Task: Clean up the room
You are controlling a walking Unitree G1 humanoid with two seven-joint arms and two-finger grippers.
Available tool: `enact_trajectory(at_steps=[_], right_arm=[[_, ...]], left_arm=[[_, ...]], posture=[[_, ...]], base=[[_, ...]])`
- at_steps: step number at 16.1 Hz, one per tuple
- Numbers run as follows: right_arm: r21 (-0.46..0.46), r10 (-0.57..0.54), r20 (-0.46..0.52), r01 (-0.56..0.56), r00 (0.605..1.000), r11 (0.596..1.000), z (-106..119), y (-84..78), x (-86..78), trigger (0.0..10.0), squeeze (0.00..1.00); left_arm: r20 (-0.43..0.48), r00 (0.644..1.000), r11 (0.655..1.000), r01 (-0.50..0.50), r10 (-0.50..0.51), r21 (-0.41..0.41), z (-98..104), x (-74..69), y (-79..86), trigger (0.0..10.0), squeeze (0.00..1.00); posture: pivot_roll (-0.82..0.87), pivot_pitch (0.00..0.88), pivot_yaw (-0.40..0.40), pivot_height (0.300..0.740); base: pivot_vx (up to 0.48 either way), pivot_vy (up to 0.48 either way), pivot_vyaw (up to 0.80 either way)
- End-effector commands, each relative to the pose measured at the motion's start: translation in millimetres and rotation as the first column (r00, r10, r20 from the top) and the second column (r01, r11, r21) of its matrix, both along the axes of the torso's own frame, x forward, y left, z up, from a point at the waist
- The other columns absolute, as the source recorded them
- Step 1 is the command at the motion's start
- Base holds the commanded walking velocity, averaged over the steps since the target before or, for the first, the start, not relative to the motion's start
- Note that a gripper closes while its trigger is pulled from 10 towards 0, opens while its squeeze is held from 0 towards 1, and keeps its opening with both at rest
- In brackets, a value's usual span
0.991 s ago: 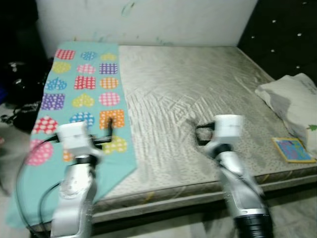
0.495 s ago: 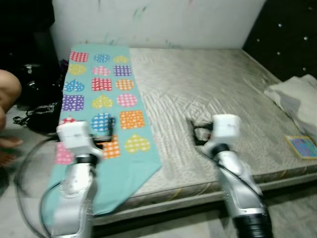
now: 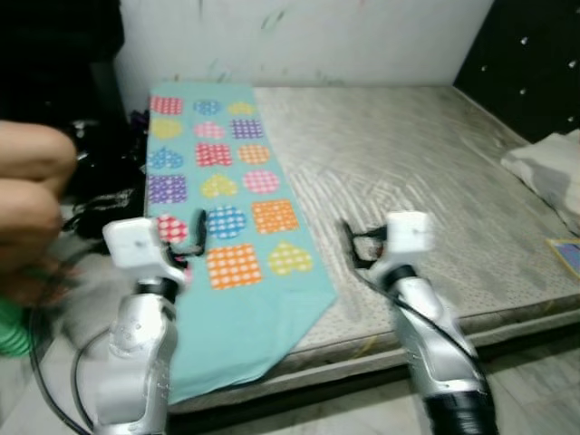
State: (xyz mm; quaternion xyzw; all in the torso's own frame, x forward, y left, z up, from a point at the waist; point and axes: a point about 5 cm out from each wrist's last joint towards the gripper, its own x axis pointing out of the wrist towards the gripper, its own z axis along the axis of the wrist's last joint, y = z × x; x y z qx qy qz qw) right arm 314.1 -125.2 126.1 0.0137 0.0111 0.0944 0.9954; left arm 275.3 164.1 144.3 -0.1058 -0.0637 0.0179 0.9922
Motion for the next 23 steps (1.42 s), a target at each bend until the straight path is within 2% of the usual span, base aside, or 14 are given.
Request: enact_trajectory(at_steps=[1,2,5,8,11,13,16,20,23], right_arm=[[-0.006,-0.033,0.012,0.033,0.999,0.999,4,-12.6,1.2,10.0,0.00],[-0.010,-0.024,0.015,0.024,1.000,1.000,6,-11.1,3.5,10.0,0.00],[-0.029,-0.029,0.018,0.030,0.999,0.999,8,-13.9,10.0,10.0,0.00],[-0.024,-0.032,0.027,0.032,0.999,0.999,13,-8.6,10.0,10.0,0.00],[-0.019,-0.037,-0.005,0.037,0.999,0.999,0,-5.7,4.7,10.0,0.00],[-0.023,-0.027,-0.007,0.026,1.000,0.999,0,-5.0,5.5,10.0,0.00],[-0.036,-0.010,-0.016,0.010,1.000,0.999,1,-7.9,8.3,10.0,0.00],[-0.052,-0.065,-0.030,0.063,0.997,0.997,-4,-20.6,5.4,10.0,0.00],[-0.066,-0.092,-0.035,0.089,0.995,0.994,-6,-29.8,3.7,10.0,0.00]], left_arm=[[0.018,0.999,0.999,0.046,-0.046,-0.021,5,1.0,-11.4,10.0,0.00],[0.039,0.997,0.998,0.067,-0.066,-0.022,9,2.0,-12.9,10.0,0.00],[0.034,0.998,0.998,0.052,-0.051,-0.026,6,5.1,-10.6,10.0,0.00],[0.078,0.994,0.996,0.081,-0.079,-0.023,20,8.2,-10.5,10.0,0.00],[0.038,0.994,0.994,0.105,-0.104,-0.031,6,0.7,-13.1,10.0,0.00],[0.037,0.993,0.993,0.111,-0.110,-0.038,5,-0.5,-16.6,10.0,0.00],[0.047,0.994,0.993,0.102,-0.099,-0.058,9,-1.1,-18.2,10.0,0.00],[-0.017,0.988,0.987,0.149,-0.151,-0.066,-2,-4.3,-23.7,10.0,0.00],[-0.013,0.984,0.981,0.178,-0.179,-0.075,-2,-2.6,-29.8,10.0,0.00]], posture=[[0.00,0.032,-0.072,0.740],[-0.01,0.038,-0.083,0.740],[-0.02,0.028,-0.079,0.740],[-0.02,0.063,-0.067,0.740],[-0.01,0.061,-0.065,0.740],[-0.01,0.057,-0.075,0.740],[0.01,0.079,-0.086,0.740],[0.00,0.106,-0.065,0.740],[-0.01,0.106,-0.062,0.740]], base=[[0.000,0.000,0.73],[0.000,0.000,0.80],[0.000,0.000,0.16],[0.335,0.000,0.00],[0.384,0.000,0.00],[0.409,0.000,0.00],[0.407,0.000,0.00],[0.000,0.000,0.00],[0.000,0.000,0.00]])
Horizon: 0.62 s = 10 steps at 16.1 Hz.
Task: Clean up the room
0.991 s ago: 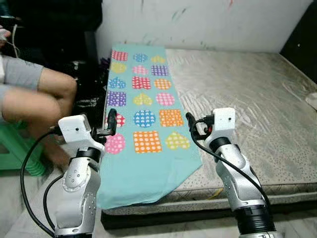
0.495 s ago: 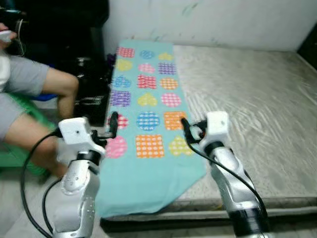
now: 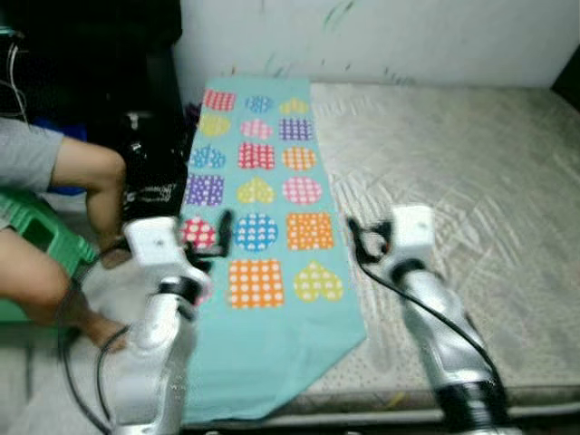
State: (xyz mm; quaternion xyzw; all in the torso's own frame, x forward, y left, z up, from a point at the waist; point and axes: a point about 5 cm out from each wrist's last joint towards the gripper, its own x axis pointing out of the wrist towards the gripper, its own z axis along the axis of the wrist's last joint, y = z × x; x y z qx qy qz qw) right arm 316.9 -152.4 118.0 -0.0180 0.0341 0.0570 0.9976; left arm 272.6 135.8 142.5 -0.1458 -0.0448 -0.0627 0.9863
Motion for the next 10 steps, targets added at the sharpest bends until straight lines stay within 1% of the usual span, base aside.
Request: enact_trajectory(at_steps=[1,3,5,8,10], right_arm=[[0.005,-0.026,-0.003,0.026,1.000,1.000,1.0,-6.4,0.2,10.0,0.00],[0.003,-0.028,-0.007,0.028,1.000,1.000,0.1,-7.3,-0.2,10.0,0.00],[0.005,-0.023,-0.008,0.023,1.000,1.000,-0.1,-5.2,-0.3,10.0,0.00],[0.009,-0.012,-0.022,0.012,1.000,1.000,-1.4,-2.1,1.1,10.0,0.00],[0.004,-0.004,-0.036,0.004,0.999,1.000,-3.5,-2.1,1.1,10.0,0.00]], left_arm=[[0.002,1.000,1.000,0.015,-0.015,-0.007,1.1,0.5,-3.7,10.0,0.00],[-0.005,1.000,1.000,0.013,-0.013,-0.012,0.8,-0.1,-3.7,10.0,0.00],[-0.023,1.000,1.000,0.004,-0.005,-0.030,-2.3,-2.6,-2.7,10.0,0.00],[-0.042,0.999,0.999,-0.007,0.006,-0.035,-5.5,-3.9,-2.1,10.0,0.00],[-0.050,0.999,0.999,-0.008,0.006,-0.048,-6.8,-4.2,-1.7,10.0,0.00]], posture=[[-0.02,0.106,-0.062,0.740],[-0.01,0.105,-0.064,0.740],[-0.01,0.106,-0.067,0.740],[-0.01,0.107,-0.073,0.740],[-0.01,0.111,-0.074,0.740]], base=[[0.000,0.000,0.00],[0.000,0.000,-0.76],[0.000,0.000,-0.80],[0.000,0.000,-0.79],[0.000,0.000,0.00]])
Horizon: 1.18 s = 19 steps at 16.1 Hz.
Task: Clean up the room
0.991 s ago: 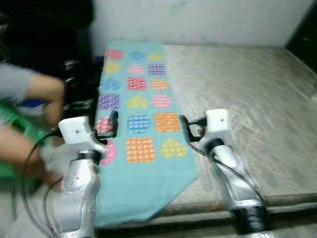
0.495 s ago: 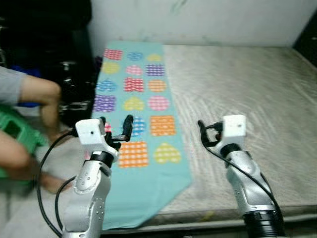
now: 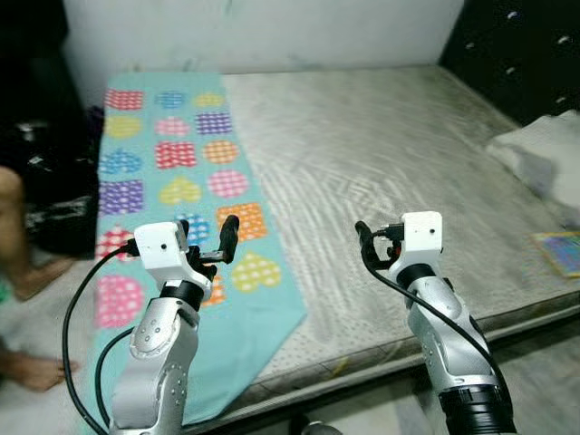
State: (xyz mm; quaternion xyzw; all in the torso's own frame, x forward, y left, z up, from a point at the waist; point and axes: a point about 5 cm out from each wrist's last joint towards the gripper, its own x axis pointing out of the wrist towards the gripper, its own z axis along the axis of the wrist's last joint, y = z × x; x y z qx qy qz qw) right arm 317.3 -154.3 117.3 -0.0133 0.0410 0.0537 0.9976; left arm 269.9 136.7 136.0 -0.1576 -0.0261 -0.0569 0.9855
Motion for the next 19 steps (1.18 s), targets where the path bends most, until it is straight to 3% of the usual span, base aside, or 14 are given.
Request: enact_trajectory(at_steps=[1,10,19], right_arm=[[-0.006,0.002,-0.034,-0.002,0.999,1.000,-5.1,-1.1,0.3,10.0,0.00],[-0.005,-0.004,-0.034,0.004,0.999,1.000,-3.9,-1.2,-1.4,10.0,0.00],[0.014,0.006,-0.022,-0.006,1.000,1.000,-1.0,4.7,1.1,10.0,0.00]], left_arm=[[-0.013,1.000,1.000,-0.003,0.003,-0.031,-1.3,-1.8,-2.1,10.0,0.00],[-0.013,1.000,0.999,0.005,-0.005,-0.043,-0.7,-3.0,-3.0,10.0,0.00],[-0.016,1.000,0.999,0.013,-0.014,-0.042,-0.9,-4.0,-5.4,10.0,0.00]], posture=[[-0.01,0.118,-0.075,0.740],[-0.01,0.127,-0.073,0.740],[-0.01,0.130,-0.075,0.740]], base=[[0.000,0.255,0.00],[0.000,0.430,0.00],[0.000,0.000,0.00]])
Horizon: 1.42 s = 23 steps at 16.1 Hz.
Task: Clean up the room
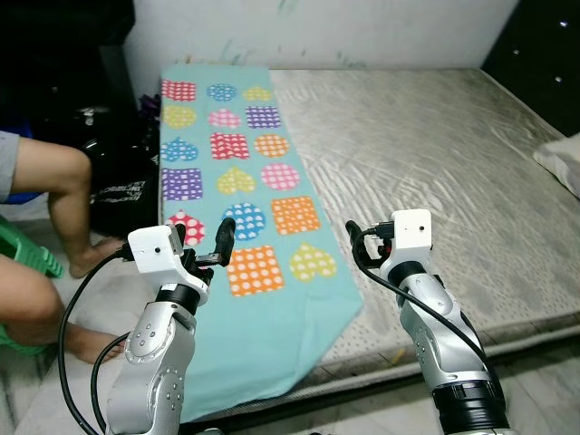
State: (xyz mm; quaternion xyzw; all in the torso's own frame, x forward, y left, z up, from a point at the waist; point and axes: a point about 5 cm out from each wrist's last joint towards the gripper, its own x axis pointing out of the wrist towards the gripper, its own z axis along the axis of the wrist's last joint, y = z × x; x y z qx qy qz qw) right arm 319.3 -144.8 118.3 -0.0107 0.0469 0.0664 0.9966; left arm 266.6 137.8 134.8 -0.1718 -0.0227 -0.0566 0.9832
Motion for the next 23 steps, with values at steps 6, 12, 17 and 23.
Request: enact_trajectory(at_steps=[6,12,17,23], right_arm=[[0.036,0.010,-0.025,-0.009,1.000,0.999,-6,2.9,-8.2,10.0,0.00],[0.045,0.034,-0.031,-0.032,0.999,0.998,-7,5.8,-10.4,10.0,0.00],[0.049,0.050,-0.026,-0.049,0.998,0.998,-5,6.4,-9.6,10.0,0.00],[0.030,0.059,-0.031,-0.058,0.998,0.998,-6,5.1,-6.4,10.0,0.00]], left_arm=[[-0.029,1.000,1.000,0.007,-0.008,-0.013,-4,-3.5,-5.4,10.0,0.00],[-0.027,0.998,0.999,-0.049,0.050,0.017,-4,-1.6,1.5,10.0,0.00],[-0.016,0.996,0.996,-0.086,0.086,0.034,-3,0.0,4.6,10.0,0.00],[-0.017,0.986,0.985,-0.162,0.164,0.064,-3,2.1,17.6,10.0,0.00]], posture=[[-0.01,0.157,-0.069,0.706],[-0.01,0.169,-0.074,0.636],[-0.01,0.165,-0.080,0.607],[-0.01,0.168,-0.080,0.607]], base=[[0.000,0.000,0.00],[0.000,0.000,0.00],[0.000,0.000,0.00],[0.000,0.000,0.00]])
